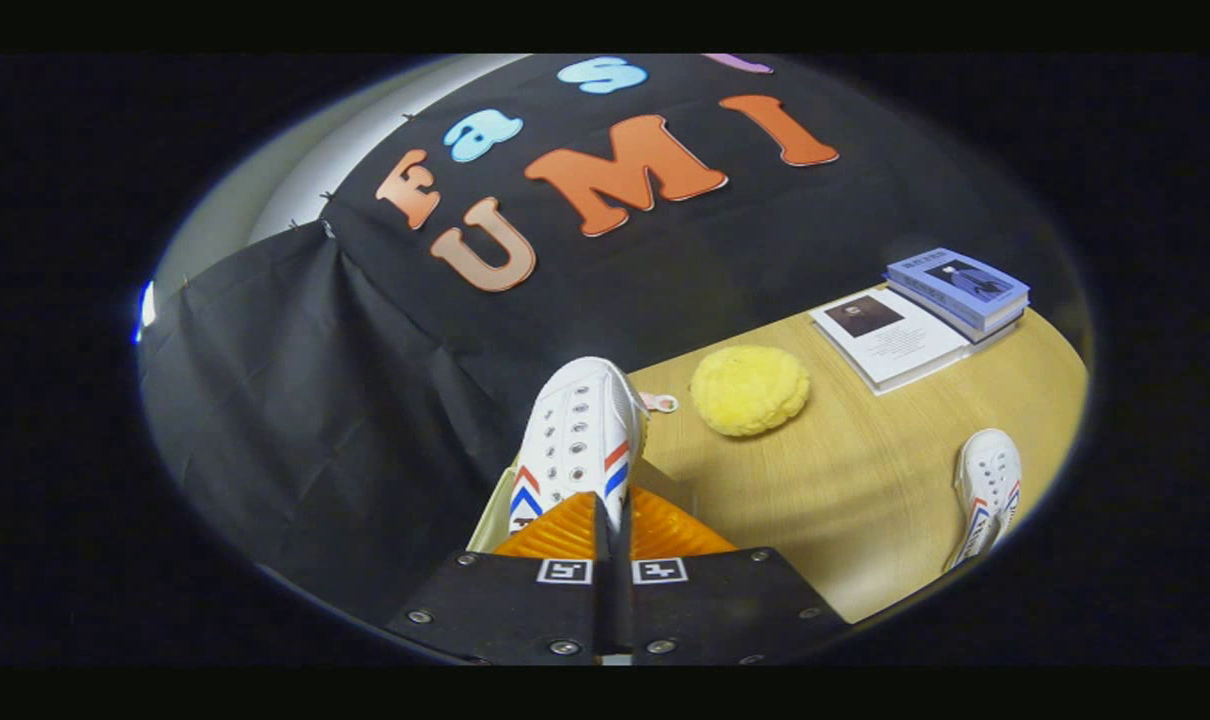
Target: Open the storage box then place both shoes into the box .Put the left shoe in first, then the right shoe, with the right side of both shoes facing outward in a uniform manner.
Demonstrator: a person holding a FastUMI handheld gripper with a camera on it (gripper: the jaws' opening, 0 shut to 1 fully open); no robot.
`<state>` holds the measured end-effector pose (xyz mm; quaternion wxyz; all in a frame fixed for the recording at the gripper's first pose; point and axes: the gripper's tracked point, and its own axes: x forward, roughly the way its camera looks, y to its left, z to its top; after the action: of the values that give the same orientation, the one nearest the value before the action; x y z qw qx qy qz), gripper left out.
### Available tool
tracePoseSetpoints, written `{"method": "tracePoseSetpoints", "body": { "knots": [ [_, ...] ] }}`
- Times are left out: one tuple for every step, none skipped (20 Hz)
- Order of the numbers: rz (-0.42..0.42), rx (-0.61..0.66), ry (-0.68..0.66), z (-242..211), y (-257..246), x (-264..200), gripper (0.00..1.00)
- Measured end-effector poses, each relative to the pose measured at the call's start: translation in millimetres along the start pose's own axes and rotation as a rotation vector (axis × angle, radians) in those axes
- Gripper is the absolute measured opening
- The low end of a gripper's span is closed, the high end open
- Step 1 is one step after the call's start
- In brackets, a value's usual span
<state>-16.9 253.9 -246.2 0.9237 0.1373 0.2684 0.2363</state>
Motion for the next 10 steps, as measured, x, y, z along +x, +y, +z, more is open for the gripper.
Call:
{"method": "tracePoseSetpoints", "body": {
  "knots": [
    [0.006, -0.015, 0.003, -4.8, 9.0, 3.1, 0.0],
    [0.013, -0.027, 0.008, -8.7, 17.7, 6.8, 0.0],
    [0.021, -0.038, 0.018, -14.0, 28.1, 12.5, 0.0],
    [0.027, -0.043, 0.028, -20.6, 36.1, 17.4, 0.0],
    [0.034, -0.049, 0.041, -28.4, 44.5, 22.6, 0.0],
    [0.04, -0.056, 0.056, -37.0, 52.7, 28.0, 0.0],
    [0.042, -0.061, 0.071, -45.7, 59.4, 33.4, 0.0],
    [0.042, -0.066, 0.084, -53.3, 64.4, 38.8, 0.0],
    [0.039, -0.071, 0.094, -60.3, 68.8, 44.1, 0.0],
    [0.033, -0.079, 0.104, -65.1, 72.1, 50.6, 0.0]
  ]
}}
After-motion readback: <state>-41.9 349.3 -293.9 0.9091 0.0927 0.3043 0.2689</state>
